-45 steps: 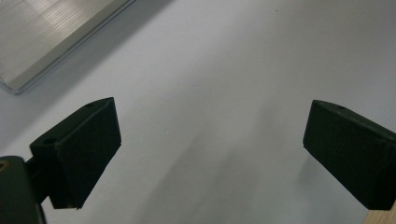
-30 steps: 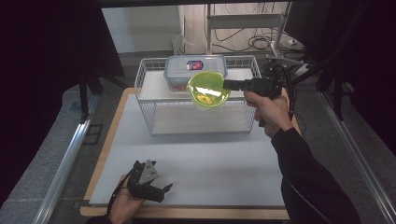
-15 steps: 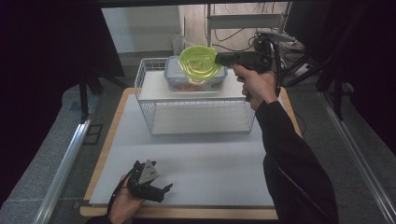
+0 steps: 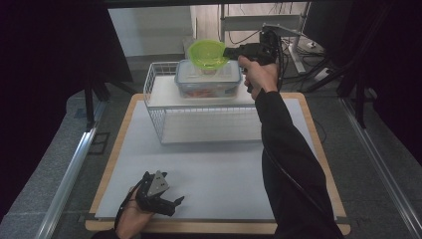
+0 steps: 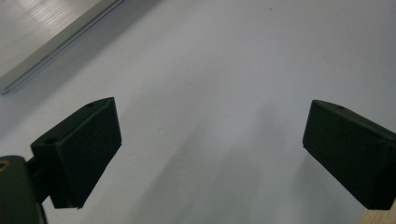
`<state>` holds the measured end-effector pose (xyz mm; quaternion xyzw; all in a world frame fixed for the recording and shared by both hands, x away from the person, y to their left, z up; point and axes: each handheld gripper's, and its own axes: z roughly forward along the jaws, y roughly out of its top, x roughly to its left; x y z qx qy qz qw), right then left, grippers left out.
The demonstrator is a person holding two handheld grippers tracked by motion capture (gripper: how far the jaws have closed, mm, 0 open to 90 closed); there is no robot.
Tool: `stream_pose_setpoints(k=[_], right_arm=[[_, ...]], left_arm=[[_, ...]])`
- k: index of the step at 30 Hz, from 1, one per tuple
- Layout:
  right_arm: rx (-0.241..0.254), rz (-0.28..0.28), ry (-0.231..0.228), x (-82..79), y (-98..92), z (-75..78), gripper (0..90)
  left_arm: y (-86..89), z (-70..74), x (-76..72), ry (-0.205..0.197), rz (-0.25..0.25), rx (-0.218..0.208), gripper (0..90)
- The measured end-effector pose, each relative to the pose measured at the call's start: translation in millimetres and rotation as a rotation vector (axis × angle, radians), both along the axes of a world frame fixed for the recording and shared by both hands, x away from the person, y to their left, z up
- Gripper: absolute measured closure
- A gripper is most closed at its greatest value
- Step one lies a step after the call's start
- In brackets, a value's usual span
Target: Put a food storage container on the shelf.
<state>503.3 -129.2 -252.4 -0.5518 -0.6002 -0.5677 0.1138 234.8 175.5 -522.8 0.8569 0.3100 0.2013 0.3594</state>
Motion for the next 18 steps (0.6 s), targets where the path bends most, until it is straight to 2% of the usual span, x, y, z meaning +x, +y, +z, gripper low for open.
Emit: stream_pose_setpoints(k=[1,5,10,15,17,18], right_arm=[[-0.004,-0.014,0.014,3.3,1.0,-1.9,81.3],[-0.021,-0.039,0.019,7.3,2.8,-3.0,80.9],[-0.005,-0.049,0.022,12.5,3.3,-6.1,78.7],[0.005,-0.056,0.011,14.5,2.7,-6.0,65.9],[0.001,-0.056,0.008,14.4,2.7,-5.6,64.2],[-0.014,-0.049,-0.013,13.9,2.8,-5.0,58.8]], left_arm=[[0.0,0.0,0.0,0.000,0.000,-0.001,4.3],[-0.4,0.0,-0.1,0.000,-0.003,-0.003,4.3],[-0.6,0.1,-0.2,0.001,-0.005,-0.003,4.3],[-0.7,0.0,-0.2,0.001,-0.007,-0.003,4.4],[-0.8,0.0,-0.2,0.001,-0.007,-0.002,4.4],[-1.1,0.2,-0.5,0.000,-0.008,-0.002,4.4]])
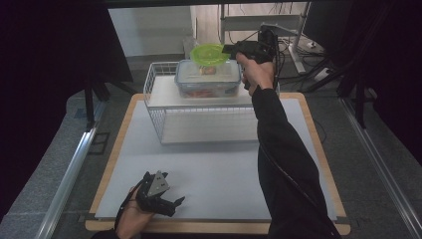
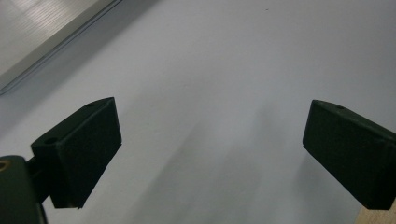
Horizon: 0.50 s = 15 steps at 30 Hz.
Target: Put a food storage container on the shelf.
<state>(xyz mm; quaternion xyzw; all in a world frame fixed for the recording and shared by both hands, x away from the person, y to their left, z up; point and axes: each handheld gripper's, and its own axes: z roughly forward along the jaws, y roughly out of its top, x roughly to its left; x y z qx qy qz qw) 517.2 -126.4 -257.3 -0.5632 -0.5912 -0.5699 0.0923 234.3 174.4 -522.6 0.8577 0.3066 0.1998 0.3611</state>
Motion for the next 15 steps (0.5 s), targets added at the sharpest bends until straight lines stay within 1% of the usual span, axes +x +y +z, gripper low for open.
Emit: stream_pose_setpoints(k=[2,6,7,8,9,12,13,14,15], right_arm=[[-0.020,0.012,-0.030,-1.7,0.0,1.1,52.9],[-0.084,0.056,-0.097,-7.1,-2.2,2.1,39.3],[-0.084,0.056,-0.097,-7.1,-2.2,2.1,39.3],[-0.093,0.066,-0.112,-9.2,-3.4,1.9,36.9],[-0.119,0.089,-0.152,-15.4,-6.7,1.8,31.8],[-0.151,0.113,-0.202,-25.3,-10.7,0.7,28.1],[-0.163,0.123,-0.217,-29.0,-12.7,-0.5,27.2],[-0.163,0.123,-0.217,-29.0,-12.7,-0.5,27.2],[-0.177,0.144,-0.243,-36.7,-16.2,-3.5,25.3]], left_arm=[[-0.2,0.0,-0.1,0.000,0.000,0.001,4.4],[-0.2,-0.2,-0.1,0.000,-0.001,0.007,4.4],[-0.2,-0.2,-0.1,0.000,-0.001,0.007,4.4],[-0.1,-0.2,-0.1,0.000,-0.002,0.007,4.4],[-0.1,-0.3,0.1,0.001,-0.001,0.007,4.4],[-0.3,0.0,-0.2,-0.003,-0.004,0.012,4.4],[-0.6,-0.1,-0.3,-0.003,-0.002,0.008,4.4],[-0.6,-0.1,-0.3,-0.003,-0.002,0.008,4.4],[-0.8,-0.1,-0.4,-0.004,-0.002,0.008,4.4]])
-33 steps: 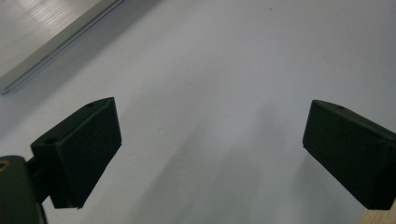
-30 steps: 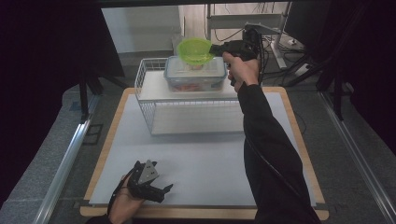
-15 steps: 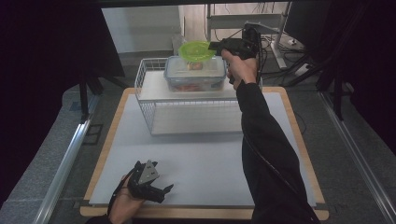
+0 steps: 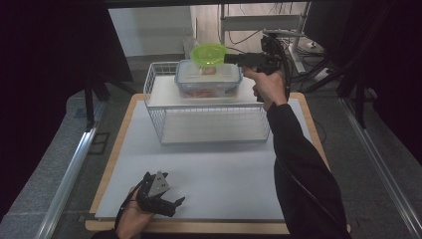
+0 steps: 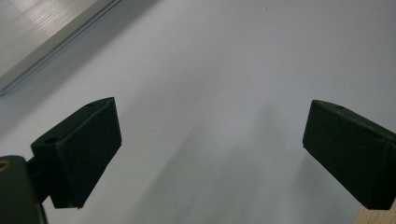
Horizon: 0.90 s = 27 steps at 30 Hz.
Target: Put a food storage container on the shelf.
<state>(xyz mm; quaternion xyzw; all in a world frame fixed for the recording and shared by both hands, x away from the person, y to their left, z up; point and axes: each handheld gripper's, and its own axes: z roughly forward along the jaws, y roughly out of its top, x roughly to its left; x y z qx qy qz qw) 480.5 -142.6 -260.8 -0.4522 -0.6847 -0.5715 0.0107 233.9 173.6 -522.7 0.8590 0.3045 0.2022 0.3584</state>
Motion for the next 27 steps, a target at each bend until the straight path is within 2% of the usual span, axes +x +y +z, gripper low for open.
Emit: stream_pose_setpoints(k=[5,9,12,17,27], right_arm=[[-0.052,0.026,-0.065,-21.4,-9.0,-12.3,22.1],[-0.078,0.042,-0.086,-34.2,-14.7,-22.5,20.4],[-0.112,0.063,-0.113,-51.1,-20.9,-37.2,18.4],[-0.150,0.095,-0.129,-72.6,-26.9,-56.5,15.8],[-0.235,0.115,-0.158,-106.7,-38.9,-93.5,12.0]], left_arm=[[-0.5,-0.2,-0.2,-0.002,0.000,-0.001,4.4],[-0.6,-0.2,-0.2,-0.002,-0.001,0.000,4.4],[-1.1,-0.2,-0.3,-0.002,-0.001,0.002,4.3],[-1.2,-0.4,-0.2,-0.001,-0.002,0.001,4.2],[-2.3,-0.9,-0.6,-0.002,-0.003,0.004,4.2]])
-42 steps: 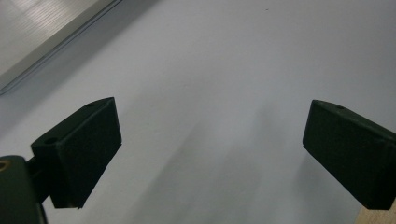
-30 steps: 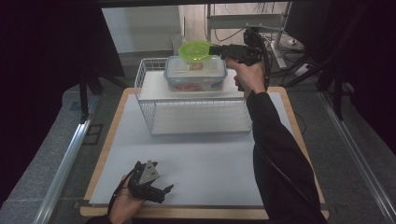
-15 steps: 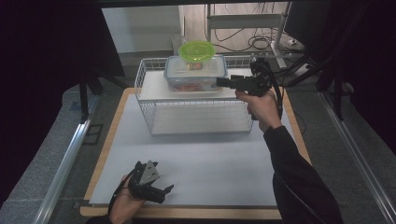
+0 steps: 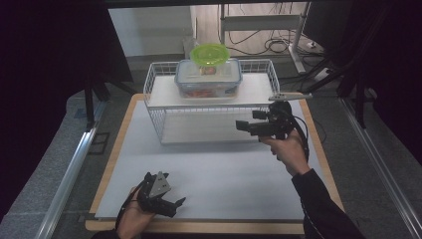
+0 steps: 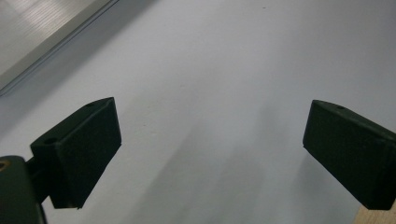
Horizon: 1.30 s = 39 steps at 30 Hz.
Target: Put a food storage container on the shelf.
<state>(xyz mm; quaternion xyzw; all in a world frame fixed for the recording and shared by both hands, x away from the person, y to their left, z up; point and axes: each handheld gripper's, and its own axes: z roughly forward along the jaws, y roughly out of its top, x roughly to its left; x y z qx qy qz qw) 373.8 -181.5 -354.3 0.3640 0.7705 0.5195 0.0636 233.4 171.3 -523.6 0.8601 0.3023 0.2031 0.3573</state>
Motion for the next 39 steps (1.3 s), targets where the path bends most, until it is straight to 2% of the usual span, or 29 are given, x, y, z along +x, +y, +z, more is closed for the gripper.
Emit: stream_pose_setpoints(k=[4,8,13,21,24,25,33,36,39], right_arm=[[-0.048,-0.006,-0.030,-12.2,-5.0,-11.6,10.4],[-0.059,-0.003,-0.037,-23.6,-11.5,-23.5,8.7],[-0.112,-0.001,-0.065,-37.2,-17.8,-40.0,6.4],[-0.164,-0.009,-0.107,-55.2,-29.0,-69.8,4.1],[-0.169,-0.011,-0.106,-59.3,-31.8,-77.4,3.6],[-0.186,-0.014,-0.104,-63.4,-33.7,-84.8,2.9],[-0.272,-0.031,-0.114,-82.3,-41.2,-115.5,3.0],[-0.311,-0.037,-0.110,-88.7,-42.5,-130.1,3.1],[-0.372,-0.027,-0.092,-92.6,-42.5,-142.7,3.1]], left_arm=[[0.4,0.1,0.2,0.001,-0.003,0.007,4.2],[0.2,0.1,0.1,0.001,-0.002,0.006,4.2],[0.1,-0.1,0.2,0.001,-0.003,0.008,4.2],[-0.4,-0.8,0.1,0.007,0.000,0.001,4.1],[-0.6,-0.9,0.0,0.004,-0.002,0.003,4.1],[-0.9,-1.0,-0.1,0.005,-0.001,0.001,4.1],[-0.9,-1.8,-0.1,0.008,-0.008,0.006,4.1],[-1.3,-2.4,-0.1,0.007,-0.010,0.005,4.1],[-1.6,-3.3,-0.1,0.006,-0.015,0.006,4.0]])
